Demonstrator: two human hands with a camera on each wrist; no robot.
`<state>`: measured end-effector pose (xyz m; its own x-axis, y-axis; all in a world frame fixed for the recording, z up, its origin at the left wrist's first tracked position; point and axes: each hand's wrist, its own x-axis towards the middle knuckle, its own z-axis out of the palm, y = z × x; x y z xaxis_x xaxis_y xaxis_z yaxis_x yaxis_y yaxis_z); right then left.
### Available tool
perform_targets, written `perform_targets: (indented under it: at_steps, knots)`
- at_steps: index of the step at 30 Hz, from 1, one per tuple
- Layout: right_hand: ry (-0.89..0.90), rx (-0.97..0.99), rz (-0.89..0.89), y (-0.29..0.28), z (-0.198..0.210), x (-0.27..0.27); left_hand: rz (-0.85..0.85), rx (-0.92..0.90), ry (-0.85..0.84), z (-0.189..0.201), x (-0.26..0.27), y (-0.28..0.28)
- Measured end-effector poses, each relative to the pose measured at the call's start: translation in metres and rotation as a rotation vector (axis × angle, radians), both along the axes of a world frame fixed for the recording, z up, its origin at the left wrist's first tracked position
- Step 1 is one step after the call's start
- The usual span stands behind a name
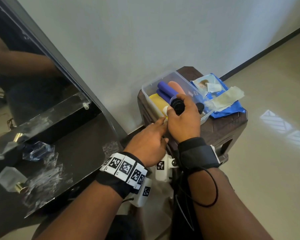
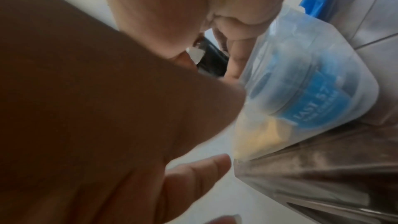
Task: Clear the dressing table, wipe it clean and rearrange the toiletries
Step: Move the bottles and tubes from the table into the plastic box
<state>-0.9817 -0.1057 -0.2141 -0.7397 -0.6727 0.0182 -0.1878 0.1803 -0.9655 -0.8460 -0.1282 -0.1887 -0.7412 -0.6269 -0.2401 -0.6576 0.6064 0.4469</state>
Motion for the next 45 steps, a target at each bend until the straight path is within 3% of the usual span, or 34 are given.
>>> perform_targets:
  at_steps: [12, 16, 20, 23, 26, 29, 32, 35, 37, 42, 45]
  knots:
    - [0.046, 0.020, 0.041, -0.002, -0.004, 0.004, 0.019, -0.007, 0.003, -0.001, 0.005, 0.004]
    - [0.087, -0.035, 0.031, -0.004, -0.004, 0.004, 0.112, -0.007, 0.120, 0.009, 0.025, 0.009]
    - [0.197, -0.112, -0.028, 0.000, 0.004, 0.012, 0.271, -0.034, 0.307, 0.030, 0.079, 0.025]
    - [0.238, -0.165, 0.109, 0.010, 0.017, 0.037, 0.447, -0.082, 0.309, 0.041, 0.121, 0.033]
    - [0.308, -0.200, 0.366, 0.018, 0.023, 0.076, 0.573, -0.211, 0.323, 0.051, 0.161, 0.036]
    - [0.354, -0.193, 0.555, 0.021, 0.021, 0.099, 0.693, -0.444, 0.281, 0.059, 0.207, 0.032]
    - [0.387, -0.175, 0.598, 0.024, 0.017, 0.102, 0.863, -0.581, 0.140, 0.060, 0.255, 0.025]
    - [0.377, -0.123, 0.600, 0.025, 0.014, 0.098, 1.040, -0.471, -0.055, 0.051, 0.292, 0.018]
    - [0.362, -0.101, 0.594, 0.025, 0.012, 0.097, 1.069, -0.357, -0.152, 0.040, 0.309, 0.015]
    - [0.306, -0.085, 0.583, 0.027, 0.007, 0.096, 0.997, -0.264, -0.231, 0.025, 0.321, 0.009]
    - [0.274, -0.062, 0.602, 0.025, 0.004, 0.096, 1.001, -0.275, -0.197, 0.024, 0.324, 0.005]
